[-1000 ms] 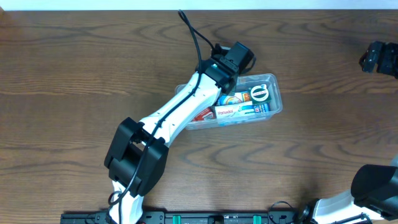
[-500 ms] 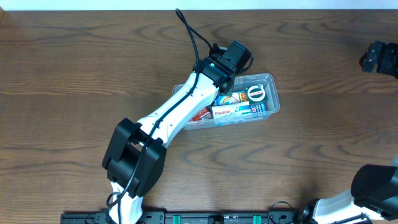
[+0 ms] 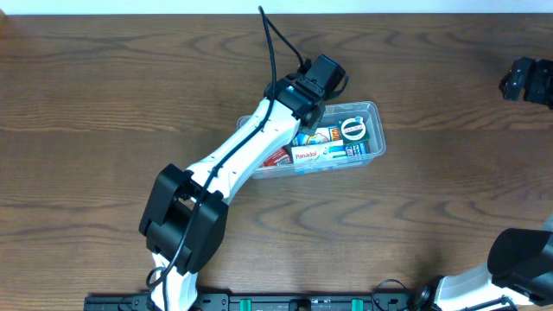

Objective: Pack container
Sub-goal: 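Lower the dark bottle into the container's left end with the left gripper, then open the left gripper and release the bottle upright inside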

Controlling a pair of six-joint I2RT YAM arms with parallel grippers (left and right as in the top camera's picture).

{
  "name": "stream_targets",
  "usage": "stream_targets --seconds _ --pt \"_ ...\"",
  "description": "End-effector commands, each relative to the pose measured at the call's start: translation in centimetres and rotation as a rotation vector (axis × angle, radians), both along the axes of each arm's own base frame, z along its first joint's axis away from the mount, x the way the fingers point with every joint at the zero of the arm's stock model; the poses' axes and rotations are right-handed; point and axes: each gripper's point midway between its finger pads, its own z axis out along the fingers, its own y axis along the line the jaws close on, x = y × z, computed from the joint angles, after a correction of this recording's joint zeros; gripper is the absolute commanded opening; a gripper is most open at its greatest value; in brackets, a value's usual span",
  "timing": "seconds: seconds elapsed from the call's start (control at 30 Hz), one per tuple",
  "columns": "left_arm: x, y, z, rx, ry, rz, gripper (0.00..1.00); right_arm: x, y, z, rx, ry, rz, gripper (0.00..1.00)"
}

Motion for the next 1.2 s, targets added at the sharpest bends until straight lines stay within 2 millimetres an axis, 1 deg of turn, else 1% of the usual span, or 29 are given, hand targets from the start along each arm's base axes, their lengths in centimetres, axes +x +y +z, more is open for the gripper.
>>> stream_targets --seconds 0.0,0.13,0.43,0.57,0.67,0.83,0.93,1.03,1.17 --pt "0.2 0.0 1.7 0.007 -0.027 -0.096 0.06 0.0 -0.1 0.7 -0.006 -0.018 -0.004 0.99" --pt "-0.1 -1.0 1.6 -0.036 -0.009 -0.138 0.06 0.0 -0.1 0.7 -0.006 -0.018 -0.003 0.99" --pt "0.0 -1.1 1.5 -0.040 -0.012 -0.134 0.06 -0.1 -0.1 0.7 -0.006 -0.017 -0.003 0.99" --pt "0.2 -1.2 0.9 -0.037 -0.008 -0.134 0.06 0.0 -0.1 0.7 -0.006 -0.018 -0.003 0.99" --pt "0.5 -0.7 0.3 -0.027 0.001 -0.122 0.06 0.0 -0.1 0.7 -0.006 -0.018 -0.004 0.99" --pt "1.6 1.1 -0.3 -0.022 0.013 -0.076 0.05 0.0 -0.1 0.7 -0.006 -0.018 -0.003 0.99" --pt "2.0 1.8 -0.9 -0.019 0.024 -0.060 0.06 0.0 -0.1 0.7 -0.006 -0.018 -0.003 0.99" --pt "1.8 1.4 -1.2 -0.046 0.045 -0.071 0.06 0.0 -0.1 0.7 -0.006 -0.018 -0.003 0.99" --pt "1.8 0.6 -1.2 -0.087 0.048 -0.088 0.06 0.0 -0.1 0.7 -0.006 -0.018 -0.003 0.99"
